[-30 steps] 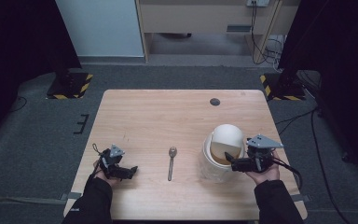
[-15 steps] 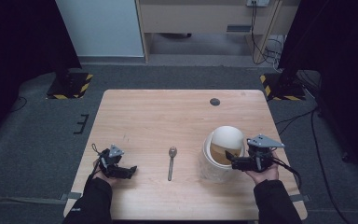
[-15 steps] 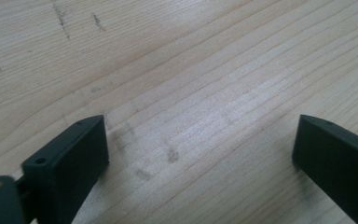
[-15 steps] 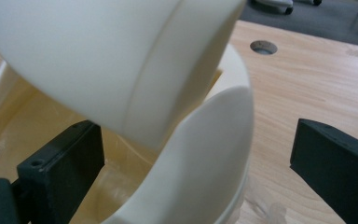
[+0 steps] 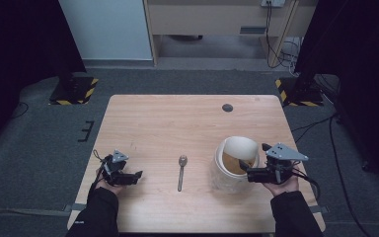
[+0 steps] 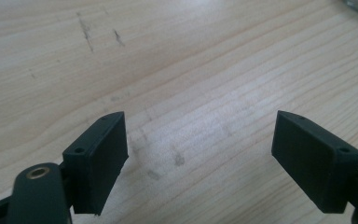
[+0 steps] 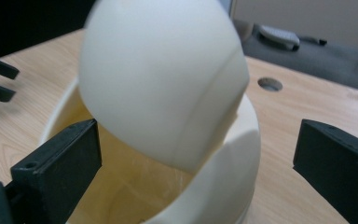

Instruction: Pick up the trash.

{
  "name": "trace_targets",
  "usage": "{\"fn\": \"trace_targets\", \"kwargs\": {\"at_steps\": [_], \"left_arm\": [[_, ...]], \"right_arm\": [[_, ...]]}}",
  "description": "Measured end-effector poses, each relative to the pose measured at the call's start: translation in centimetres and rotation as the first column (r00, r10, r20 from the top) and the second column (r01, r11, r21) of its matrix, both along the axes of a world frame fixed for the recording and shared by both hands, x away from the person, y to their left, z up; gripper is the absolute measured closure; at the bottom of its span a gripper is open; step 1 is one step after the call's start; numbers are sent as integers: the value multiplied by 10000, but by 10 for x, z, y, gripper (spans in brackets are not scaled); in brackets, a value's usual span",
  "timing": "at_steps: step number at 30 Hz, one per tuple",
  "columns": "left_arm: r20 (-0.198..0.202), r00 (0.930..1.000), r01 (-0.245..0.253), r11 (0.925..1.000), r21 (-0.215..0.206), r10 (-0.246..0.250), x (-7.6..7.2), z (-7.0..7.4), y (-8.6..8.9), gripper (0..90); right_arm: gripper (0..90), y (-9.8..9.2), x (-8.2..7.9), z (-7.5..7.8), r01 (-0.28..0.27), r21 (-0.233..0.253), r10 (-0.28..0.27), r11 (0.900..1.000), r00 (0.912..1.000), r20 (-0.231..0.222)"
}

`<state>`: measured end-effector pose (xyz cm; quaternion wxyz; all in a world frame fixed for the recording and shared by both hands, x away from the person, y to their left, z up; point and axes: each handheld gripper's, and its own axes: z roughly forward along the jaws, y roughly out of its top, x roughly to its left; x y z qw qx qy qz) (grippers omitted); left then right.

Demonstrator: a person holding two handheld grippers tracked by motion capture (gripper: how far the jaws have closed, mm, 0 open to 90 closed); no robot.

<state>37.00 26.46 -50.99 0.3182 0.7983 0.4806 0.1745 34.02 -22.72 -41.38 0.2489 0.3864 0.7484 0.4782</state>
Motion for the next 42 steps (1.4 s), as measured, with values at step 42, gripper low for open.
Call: {"fn": "trace_targets", "kwargs": {"at_steps": [42], "left_arm": [[554,9877,1468,9891,-117,-1460,-9,5,-140,395]], "right_arm": [[69,-84,27,-48,3244,-71,-3241,9459,9437,-663]]}}
